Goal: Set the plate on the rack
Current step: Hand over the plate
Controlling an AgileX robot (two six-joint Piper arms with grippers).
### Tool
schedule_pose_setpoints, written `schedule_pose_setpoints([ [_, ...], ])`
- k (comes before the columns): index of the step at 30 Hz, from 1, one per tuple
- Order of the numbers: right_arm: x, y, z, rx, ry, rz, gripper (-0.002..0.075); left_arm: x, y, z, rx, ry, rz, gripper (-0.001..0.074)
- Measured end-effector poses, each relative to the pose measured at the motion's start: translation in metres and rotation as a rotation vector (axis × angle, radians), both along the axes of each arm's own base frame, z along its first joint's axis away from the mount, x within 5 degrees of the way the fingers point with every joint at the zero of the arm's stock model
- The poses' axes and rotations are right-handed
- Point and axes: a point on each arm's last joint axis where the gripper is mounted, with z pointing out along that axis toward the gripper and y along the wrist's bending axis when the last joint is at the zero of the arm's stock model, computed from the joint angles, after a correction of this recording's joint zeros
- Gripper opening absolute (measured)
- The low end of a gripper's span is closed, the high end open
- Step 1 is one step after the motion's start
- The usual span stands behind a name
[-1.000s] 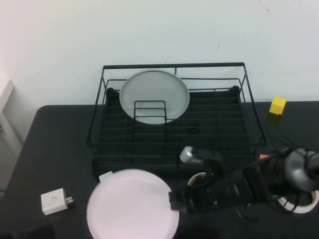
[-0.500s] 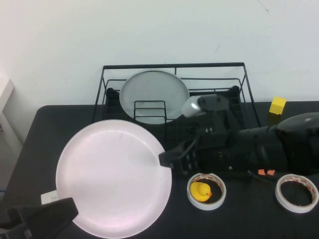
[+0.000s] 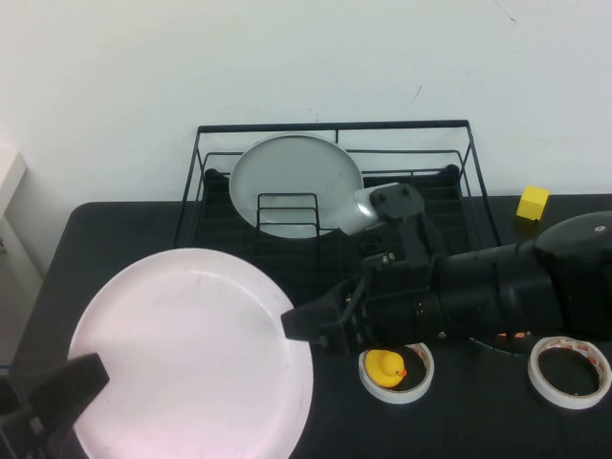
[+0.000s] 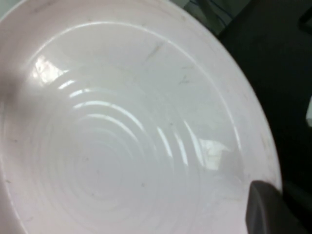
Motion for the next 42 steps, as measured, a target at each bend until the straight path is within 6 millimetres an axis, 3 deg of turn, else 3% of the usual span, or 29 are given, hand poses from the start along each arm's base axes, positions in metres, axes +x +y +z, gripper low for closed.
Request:
schedule_pose_setpoints([
  [7,-0.003,0.003,0.002,0.032,0.019,0.022,0.0009,0.002,0.004,0.000,0.050,-0.030,0.022,0.0582],
  [10,-0.004,0.003,0.004,0.036,0.010,0.023,0.0009,0.002,0.006,-0.001,0.097,-0.031,0.025,0.0539],
  [15,-0.006,0.002,0.010,0.043,-0.042,0.058,0.0009,0.002,0.007,-0.003,0.136,-0.026,0.024,0.0361],
  [20,-0.009,0.003,0.012,0.059,-0.048,0.086,0.0011,0.001,0.007,-0.004,0.135,-0.017,0.018,0.0090],
  [22,-0.009,0.003,0.013,0.066,-0.044,0.091,0.0011,0.001,0.007,-0.004,0.135,-0.017,0.017,0.0050],
  [36,-0.009,0.004,0.019,0.130,-0.146,0.147,0.0022,0.001,0.007,-0.003,0.145,-0.025,0.019,0.0035],
  [39,-0.011,0.004,0.021,0.148,-0.170,0.181,0.0062,0.001,0.008,-0.004,0.158,-0.025,0.018,0.0032],
  [42,-0.013,0.005,0.022,0.163,-0.180,0.209,0.0155,0.001,0.008,-0.005,0.172,-0.019,0.015,0.0029],
])
